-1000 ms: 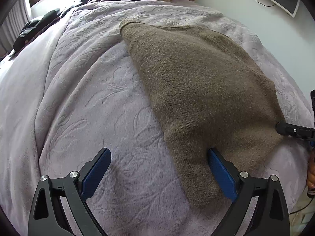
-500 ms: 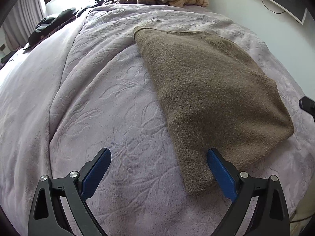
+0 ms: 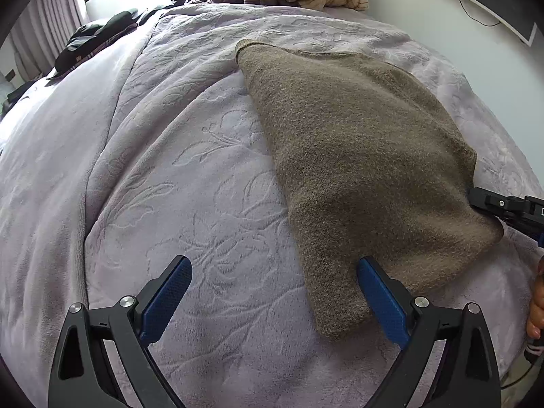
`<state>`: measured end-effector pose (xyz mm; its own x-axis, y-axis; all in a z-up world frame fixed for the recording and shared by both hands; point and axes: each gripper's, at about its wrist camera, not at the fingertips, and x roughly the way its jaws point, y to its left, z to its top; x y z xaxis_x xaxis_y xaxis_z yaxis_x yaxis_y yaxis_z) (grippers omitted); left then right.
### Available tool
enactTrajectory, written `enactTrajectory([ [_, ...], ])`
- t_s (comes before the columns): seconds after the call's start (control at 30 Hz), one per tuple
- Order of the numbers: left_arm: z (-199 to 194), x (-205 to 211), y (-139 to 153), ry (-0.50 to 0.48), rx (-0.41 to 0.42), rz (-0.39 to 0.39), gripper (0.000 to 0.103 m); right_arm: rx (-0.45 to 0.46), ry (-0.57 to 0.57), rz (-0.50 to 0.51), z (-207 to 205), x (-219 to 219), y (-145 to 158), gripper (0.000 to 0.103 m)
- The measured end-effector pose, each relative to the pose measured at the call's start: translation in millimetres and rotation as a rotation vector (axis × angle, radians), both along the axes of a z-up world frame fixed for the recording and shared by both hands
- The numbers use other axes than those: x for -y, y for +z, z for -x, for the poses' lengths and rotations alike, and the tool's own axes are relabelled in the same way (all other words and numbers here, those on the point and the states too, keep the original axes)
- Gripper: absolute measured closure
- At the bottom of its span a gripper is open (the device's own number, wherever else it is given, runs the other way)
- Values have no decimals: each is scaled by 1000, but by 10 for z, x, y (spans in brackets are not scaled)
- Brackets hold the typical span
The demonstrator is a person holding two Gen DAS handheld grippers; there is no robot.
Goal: Fold small clothes
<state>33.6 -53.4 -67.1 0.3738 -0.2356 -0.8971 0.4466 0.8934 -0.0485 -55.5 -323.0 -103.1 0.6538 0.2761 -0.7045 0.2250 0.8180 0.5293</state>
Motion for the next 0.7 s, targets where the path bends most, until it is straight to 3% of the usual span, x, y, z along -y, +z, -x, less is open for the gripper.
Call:
enactTrajectory([
  [0.7,17,-36,6,28,-17,18,5,-7,-9,-48,240,57,45,97],
])
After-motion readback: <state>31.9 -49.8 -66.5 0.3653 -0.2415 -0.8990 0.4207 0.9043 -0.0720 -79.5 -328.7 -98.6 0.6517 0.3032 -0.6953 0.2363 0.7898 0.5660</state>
